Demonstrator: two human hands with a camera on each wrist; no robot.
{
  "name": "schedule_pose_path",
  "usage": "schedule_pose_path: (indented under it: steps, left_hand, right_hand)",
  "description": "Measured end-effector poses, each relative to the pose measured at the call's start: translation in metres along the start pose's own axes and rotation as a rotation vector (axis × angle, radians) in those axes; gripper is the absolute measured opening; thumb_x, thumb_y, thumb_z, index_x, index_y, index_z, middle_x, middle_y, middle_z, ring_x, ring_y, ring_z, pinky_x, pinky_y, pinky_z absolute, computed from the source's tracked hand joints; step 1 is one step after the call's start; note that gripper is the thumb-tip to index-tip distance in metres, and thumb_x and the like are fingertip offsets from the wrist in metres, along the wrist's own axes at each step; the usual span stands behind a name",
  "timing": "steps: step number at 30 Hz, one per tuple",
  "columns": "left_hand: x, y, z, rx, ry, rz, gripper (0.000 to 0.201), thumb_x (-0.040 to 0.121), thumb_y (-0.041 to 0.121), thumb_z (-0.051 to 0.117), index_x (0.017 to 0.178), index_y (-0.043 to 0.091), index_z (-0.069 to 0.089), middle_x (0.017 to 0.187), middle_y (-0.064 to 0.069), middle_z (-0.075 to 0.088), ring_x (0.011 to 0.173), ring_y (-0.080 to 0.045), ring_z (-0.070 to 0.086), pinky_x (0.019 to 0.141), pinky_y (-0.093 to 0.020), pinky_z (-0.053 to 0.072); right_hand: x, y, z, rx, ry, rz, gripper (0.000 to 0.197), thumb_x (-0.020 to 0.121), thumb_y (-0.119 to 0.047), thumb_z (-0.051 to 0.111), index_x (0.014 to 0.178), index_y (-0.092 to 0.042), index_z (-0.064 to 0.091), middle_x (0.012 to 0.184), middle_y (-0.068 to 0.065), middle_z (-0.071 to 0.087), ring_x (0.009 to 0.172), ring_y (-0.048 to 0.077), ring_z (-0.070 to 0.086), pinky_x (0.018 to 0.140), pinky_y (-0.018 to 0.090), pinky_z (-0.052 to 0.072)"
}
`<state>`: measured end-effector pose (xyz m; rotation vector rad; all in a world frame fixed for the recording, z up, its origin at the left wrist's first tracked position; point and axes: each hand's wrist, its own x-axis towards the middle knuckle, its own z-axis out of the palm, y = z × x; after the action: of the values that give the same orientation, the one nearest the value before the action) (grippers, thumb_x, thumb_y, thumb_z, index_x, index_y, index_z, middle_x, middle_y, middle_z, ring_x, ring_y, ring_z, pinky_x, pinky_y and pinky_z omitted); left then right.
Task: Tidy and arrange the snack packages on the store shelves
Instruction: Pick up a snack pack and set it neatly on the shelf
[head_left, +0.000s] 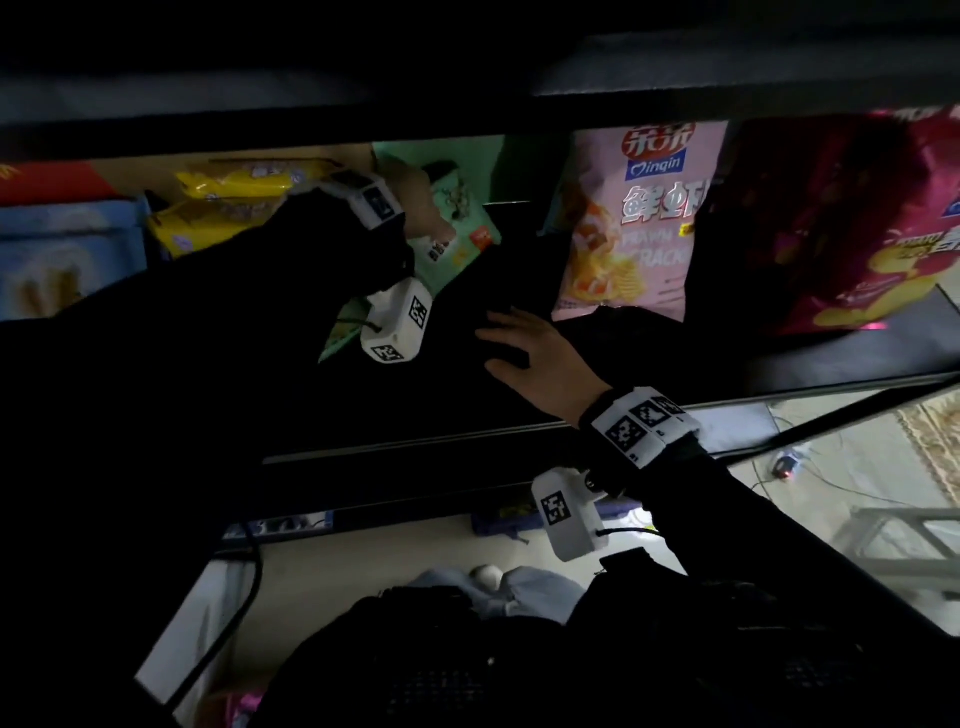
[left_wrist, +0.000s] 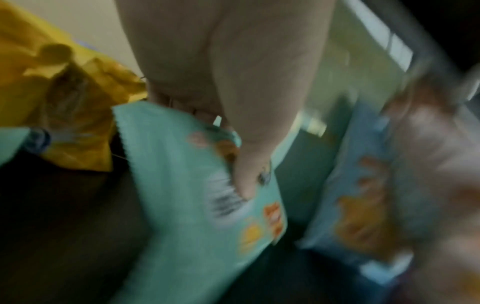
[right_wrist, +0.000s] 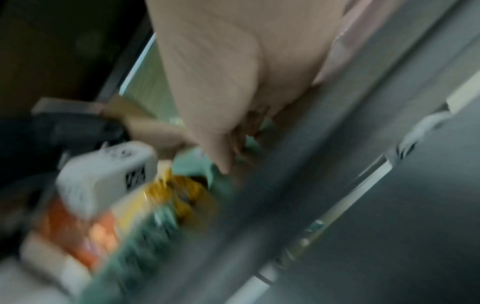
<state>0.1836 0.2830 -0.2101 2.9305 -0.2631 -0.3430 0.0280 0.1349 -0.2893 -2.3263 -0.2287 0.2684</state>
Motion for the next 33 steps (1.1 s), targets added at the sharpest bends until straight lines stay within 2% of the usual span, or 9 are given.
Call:
schedule_pose_path:
  steps: [3,8,13,17,21,23,25,28,33]
  left_hand:
    - [-0.019,-0.003,-0.003,-0.305,0.096,0.066,0.055,0.088,0.030,0.068,0.132,0.002,0.050,0.134,-0.017,0.054,0.121,-0.032,0.052,0.098,-0.036,0.041]
    - [-0.082,-0.008,0.004,-0.772,0.142,0.038,0.062,0.080,0.039,0.075,0.132,0.017,0.050,0.134,-0.004,0.056,0.121,-0.021,0.054,0.102,-0.040,0.045]
    - [-0.136,-0.012,0.036,-1.406,-0.125,-0.076,0.045,0.081,0.019,0.074,0.124,0.013,0.059,0.115,-0.004,0.070,0.102,-0.017,0.069,0.088,-0.032,0.056]
    - [-0.142,-0.024,0.044,-1.473,-0.221,-0.150,0.030,0.086,0.017,0.069,0.115,0.013,0.064,0.112,-0.005,0.072,0.102,-0.019,0.069,0.085,-0.030,0.057]
    - [-0.138,-0.028,0.044,-1.533,-0.291,-0.246,0.026,0.085,0.015,0.070,0.110,0.011,0.066,0.107,-0.008,0.073,0.098,-0.021,0.069,0.084,-0.031,0.057]
    - [-0.137,-0.029,0.041,-1.564,-0.325,-0.236,0.026,0.085,0.013,0.069,0.110,0.010,0.065,0.106,-0.008,0.073,0.092,-0.018,0.070,0.080,-0.028,0.059]
    - [-0.136,-0.031,0.040,-1.523,-0.291,-0.148,0.035,0.084,0.005,0.068,0.119,0.010,0.062,0.114,-0.008,0.071,0.100,-0.018,0.068,0.085,-0.030,0.057]
    - [-0.138,-0.032,0.040,-1.476,-0.125,-0.013,0.057,0.077,-0.014,0.065,0.130,0.003,0.052,0.123,-0.011,0.064,0.111,-0.020,0.063,0.091,-0.030,0.054]
    - [-0.139,-0.030,0.045,-1.483,-0.017,0.140,0.055,0.077,-0.019,0.063,0.128,-0.003,0.051,0.114,-0.008,0.065,0.100,-0.011,0.067,0.087,-0.023,0.054]
  right_hand:
    - [0.005,-0.007,-0.009,0.370,0.091,0.148,0.053,0.091,-0.022,0.062,0.140,-0.015,0.043,0.145,0.004,0.043,0.137,0.016,0.036,0.098,0.011,0.028]
    - [0.012,-0.030,-0.025,0.937,0.228,0.216,0.062,0.089,-0.018,0.064,0.143,-0.010,0.034,0.129,0.004,0.057,0.112,0.011,0.060,0.077,0.015,0.050]
    - [0.009,-0.040,-0.021,0.971,0.211,0.140,0.027,0.094,-0.017,0.056,0.116,-0.001,0.061,0.115,0.018,0.067,0.105,0.030,0.065,0.092,0.038,0.053]
    - [0.009,-0.043,-0.013,0.875,0.144,0.210,0.023,0.091,-0.032,0.060,0.100,-0.012,0.068,0.095,0.007,0.074,0.079,0.015,0.071,0.061,0.024,0.055]
    - [0.012,-0.046,-0.015,0.849,0.039,0.328,0.021,0.089,-0.041,0.061,0.089,-0.021,0.069,0.078,-0.005,0.075,0.064,0.008,0.069,0.050,0.018,0.049]
    - [0.013,-0.047,-0.019,0.870,0.021,0.316,0.018,0.090,-0.035,0.062,0.090,-0.019,0.069,0.080,-0.003,0.075,0.069,0.010,0.070,0.054,0.020,0.053]
    - [0.013,-0.048,-0.023,0.952,-0.004,0.225,0.015,0.091,-0.017,0.061,0.104,-0.012,0.066,0.103,0.006,0.073,0.093,0.020,0.070,0.077,0.030,0.058]
    - [0.009,-0.048,-0.027,1.050,-0.069,0.028,0.047,0.081,0.017,0.055,0.119,-0.010,0.053,0.125,0.015,0.060,0.116,0.028,0.058,0.098,0.037,0.049]
    - [0.008,-0.050,-0.022,0.981,-0.013,-0.065,0.050,0.070,0.010,0.067,0.111,-0.016,0.057,0.109,0.002,0.069,0.106,0.016,0.064,0.090,0.028,0.051]
